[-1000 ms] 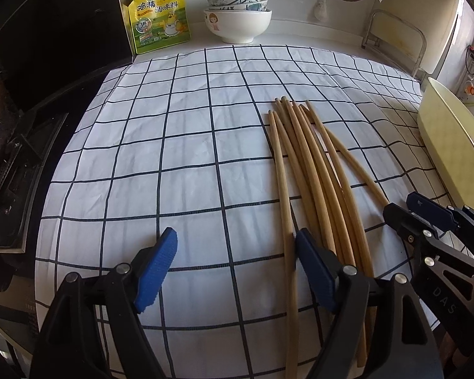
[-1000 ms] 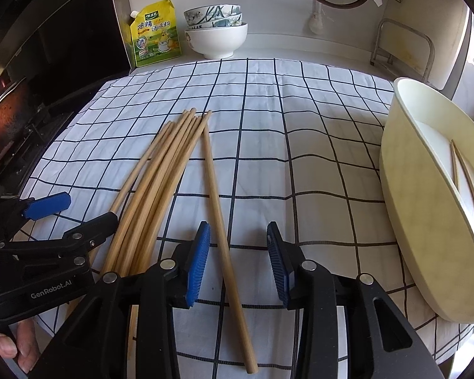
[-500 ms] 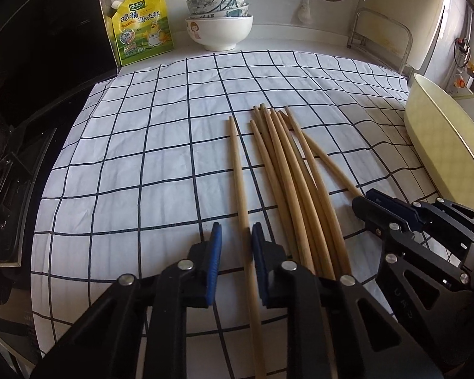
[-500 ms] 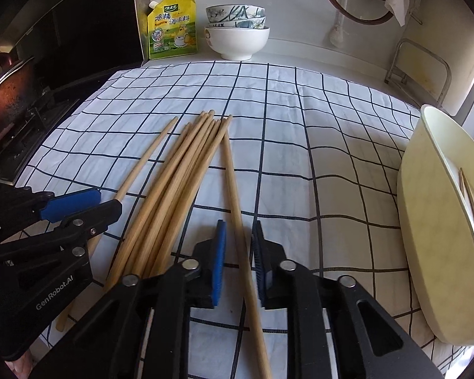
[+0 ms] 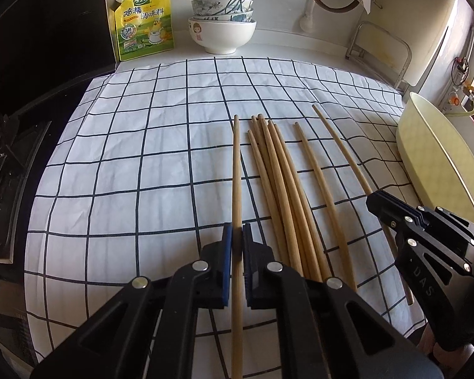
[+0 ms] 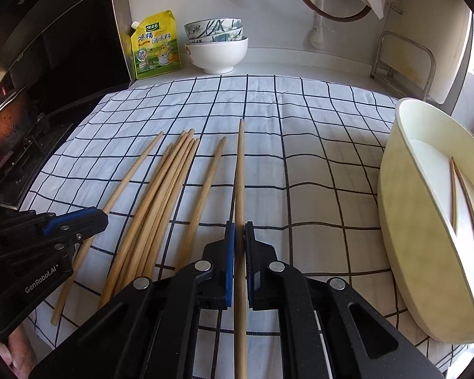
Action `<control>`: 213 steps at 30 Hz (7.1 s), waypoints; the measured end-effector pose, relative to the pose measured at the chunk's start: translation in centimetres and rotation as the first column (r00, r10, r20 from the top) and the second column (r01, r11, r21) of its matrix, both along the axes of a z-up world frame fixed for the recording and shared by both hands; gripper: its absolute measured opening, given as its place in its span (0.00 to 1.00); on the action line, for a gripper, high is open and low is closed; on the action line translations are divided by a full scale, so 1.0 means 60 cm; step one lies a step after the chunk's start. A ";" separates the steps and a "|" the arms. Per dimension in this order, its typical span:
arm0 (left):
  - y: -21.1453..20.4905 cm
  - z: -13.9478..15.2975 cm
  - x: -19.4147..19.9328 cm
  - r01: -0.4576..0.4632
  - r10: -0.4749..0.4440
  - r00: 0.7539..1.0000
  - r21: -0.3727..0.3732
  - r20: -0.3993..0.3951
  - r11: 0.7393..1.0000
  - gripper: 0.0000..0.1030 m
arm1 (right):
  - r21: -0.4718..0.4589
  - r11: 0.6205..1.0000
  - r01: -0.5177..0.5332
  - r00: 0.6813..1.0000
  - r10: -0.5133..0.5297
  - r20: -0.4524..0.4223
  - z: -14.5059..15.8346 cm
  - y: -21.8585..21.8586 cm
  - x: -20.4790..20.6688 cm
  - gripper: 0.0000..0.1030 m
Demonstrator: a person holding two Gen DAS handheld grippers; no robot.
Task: Organize utensils
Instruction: 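Close the left tool on one chopstick while the right tool grasps another chopstick, then carry both chopsticks over the white basin and open both tools to release them, then withdraw both open tools from the basin back toward the chopstick bundle, then lower both open tools over the chopstick bundle on the cloth, then spread the bundle with the left tool while the right tool separates one chopstick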
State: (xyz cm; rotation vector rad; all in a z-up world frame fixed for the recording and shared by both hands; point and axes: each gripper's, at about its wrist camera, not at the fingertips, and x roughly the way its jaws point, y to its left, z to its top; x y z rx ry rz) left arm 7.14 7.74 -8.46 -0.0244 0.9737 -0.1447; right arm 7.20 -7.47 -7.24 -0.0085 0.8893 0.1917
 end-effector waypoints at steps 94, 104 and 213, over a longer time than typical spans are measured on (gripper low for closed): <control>-0.273 0.160 -0.025 0.258 -0.254 0.963 -0.041 0.095 0.965 0.43 | 0.208 0.936 0.285 0.948 -0.307 0.082 0.121 -0.313 -0.147 0.19; -0.189 0.188 -0.095 0.146 -0.145 0.981 0.000 0.125 0.989 0.44 | 0.229 0.960 0.163 0.970 -0.198 0.141 0.158 -0.261 -0.194 0.27; 0.011 0.015 -0.011 0.056 -0.057 0.998 -0.007 -0.011 0.998 0.64 | -0.004 1.000 0.023 0.998 -0.023 -0.063 -0.019 -0.006 -0.040 0.36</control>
